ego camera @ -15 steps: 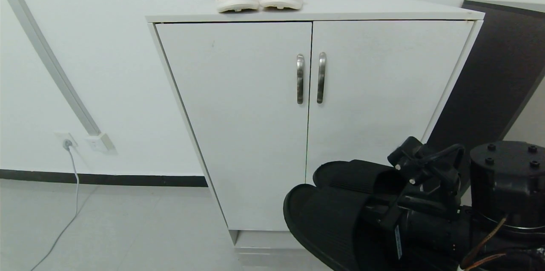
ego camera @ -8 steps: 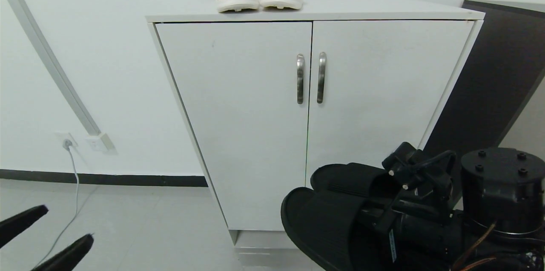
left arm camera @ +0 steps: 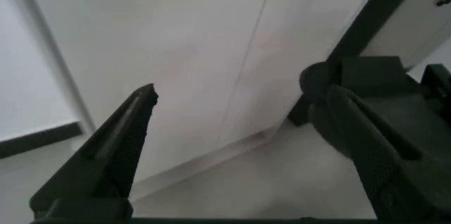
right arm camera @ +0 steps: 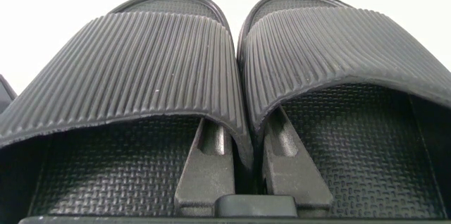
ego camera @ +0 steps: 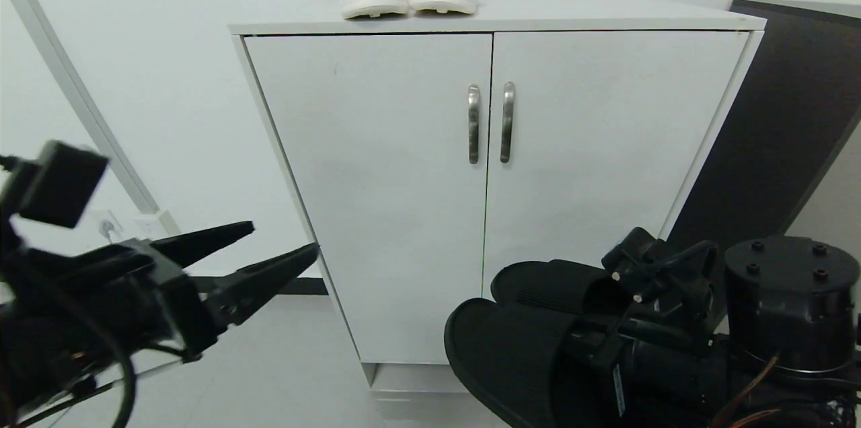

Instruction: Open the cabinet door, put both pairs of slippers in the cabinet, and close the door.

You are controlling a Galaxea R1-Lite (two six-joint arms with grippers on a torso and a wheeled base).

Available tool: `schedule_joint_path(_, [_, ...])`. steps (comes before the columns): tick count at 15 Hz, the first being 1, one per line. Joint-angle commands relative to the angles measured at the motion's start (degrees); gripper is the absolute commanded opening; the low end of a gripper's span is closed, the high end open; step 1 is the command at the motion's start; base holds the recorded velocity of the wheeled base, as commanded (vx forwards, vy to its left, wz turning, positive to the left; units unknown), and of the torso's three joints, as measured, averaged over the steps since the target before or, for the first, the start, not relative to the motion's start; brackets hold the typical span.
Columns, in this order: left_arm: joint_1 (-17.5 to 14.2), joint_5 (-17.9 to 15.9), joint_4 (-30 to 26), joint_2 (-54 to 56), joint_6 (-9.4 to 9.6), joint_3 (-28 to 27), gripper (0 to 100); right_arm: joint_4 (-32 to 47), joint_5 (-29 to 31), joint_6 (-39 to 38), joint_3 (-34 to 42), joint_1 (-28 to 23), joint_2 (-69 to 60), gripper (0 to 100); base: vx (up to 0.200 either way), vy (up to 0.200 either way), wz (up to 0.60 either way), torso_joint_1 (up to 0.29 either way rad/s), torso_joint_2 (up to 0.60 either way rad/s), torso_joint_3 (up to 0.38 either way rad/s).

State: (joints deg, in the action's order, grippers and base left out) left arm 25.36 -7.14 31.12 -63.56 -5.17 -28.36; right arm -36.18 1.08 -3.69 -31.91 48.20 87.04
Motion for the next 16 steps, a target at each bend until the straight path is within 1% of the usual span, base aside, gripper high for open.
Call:
schedule_joint_path(1, [9.98,5.03,2.63,-11.23,-0.19,-8.47,100,-0.03,0.06,0.00,0.01,-0.13,0.23,0,0.000,0.000,0.00,0.000,0.00,0.000])
schedule_joint_path(2, [12.79,6.00,3.42,-14.57,-0.28,-11.55,100,-0.03,0.06,0.00,0.10,-0.13,0.15,0,0.000,0.000,0.00,0.000,0.00,0.000])
schedule_joint_path(3, [15.07,6.00,3.77,-16.95,-0.90,-13.66,100,-0.03,0.15,-0.09,0.10,-0.21,0.15,0,0.000,0.000,0.00,0.000,0.00,0.000])
schedule_joint_path(5, [16.57,5.12,3.77,-20.20,-1.69,-18.67,100,-0.12,0.23,-0.09,-0.25,-0.48,0.85,0,0.000,0.000,0.00,0.000,0.00,0.000])
schedule_joint_path(6, [17.18,3.45,3.59,-22.04,-1.69,-22.45,100,-0.03,0.23,0.00,-0.25,-0.56,0.94,0,0.000,0.000,0.00,0.000,0.00,0.000])
schedule_joint_path(7, [17.62,1.08,2.89,-23.89,-2.39,-26.40,100,-0.03,0.23,0.00,-0.25,-0.56,1.20,0,0.000,0.000,0.00,0.000,0.00,0.000])
schedule_joint_path(8, [17.80,-0.50,1.48,-26.00,-3.80,-30.00,100,-0.12,0.50,0.00,-0.25,-0.65,1.29,0,0.000,0.000,0.00,0.000,0.00,0.000])
schedule_joint_path(9, [17.80,-1.56,0.52,-27.05,-4.76,-31.76,100,-0.12,0.50,0.00,-0.25,-0.83,1.29,0,0.000,0.000,0.00,0.000,0.00,0.000])
schedule_joint_path(10, [17.80,-5.86,-0.45,-29.51,-6.87,-34.75,100,-0.12,0.50,0.00,-0.25,-1.09,1.20,0,0.000,0.000,0.00,0.000,0.00,0.000])
schedule_joint_path(11, [17.80,-7.45,-0.45,-30.22,-7.75,-35.72,100,-0.12,0.50,0.00,-0.25,-1.09,1.20,0,0.000,0.000,0.00,0.000,0.00,0.000])
schedule_joint_path(12, [17.80,-11.40,-0.54,-31.71,-10.30,-38.09,100,-0.12,0.50,0.00,-0.25,-1.09,1.11,0,0.000,0.000,0.00,0.000,0.00,0.000])
schedule_joint_path(13, [17.71,-14.04,-0.54,-32.77,-12.15,-39.76,100,-0.12,0.50,0.00,-0.25,-1.09,1.03,0,0.000,0.000,0.00,0.000,0.00,0.000])
schedule_joint_path(14, [17.71,-14.74,-0.54,-33.12,-12.85,-40.38,100,-0.12,0.41,0.00,-0.25,-1.09,1.03,0,0.000,0.000,0.00,0.000,0.00,0.000])
schedule_joint_path(15, [17.53,-15.62,-0.54,-34.52,-15.40,-42.66,100,-0.12,0.41,0.09,-0.43,-1.18,1.03,0,0.000,0.000,0.00,0.000,0.00,0.000])
schedule_joint_path(16, [17.36,-15.71,-0.54,-35.32,-15.84,-43.45,100,-0.12,0.32,0.09,-0.43,-1.18,1.03,0,0.000,0.000,0.00,0.000,0.00,0.000])
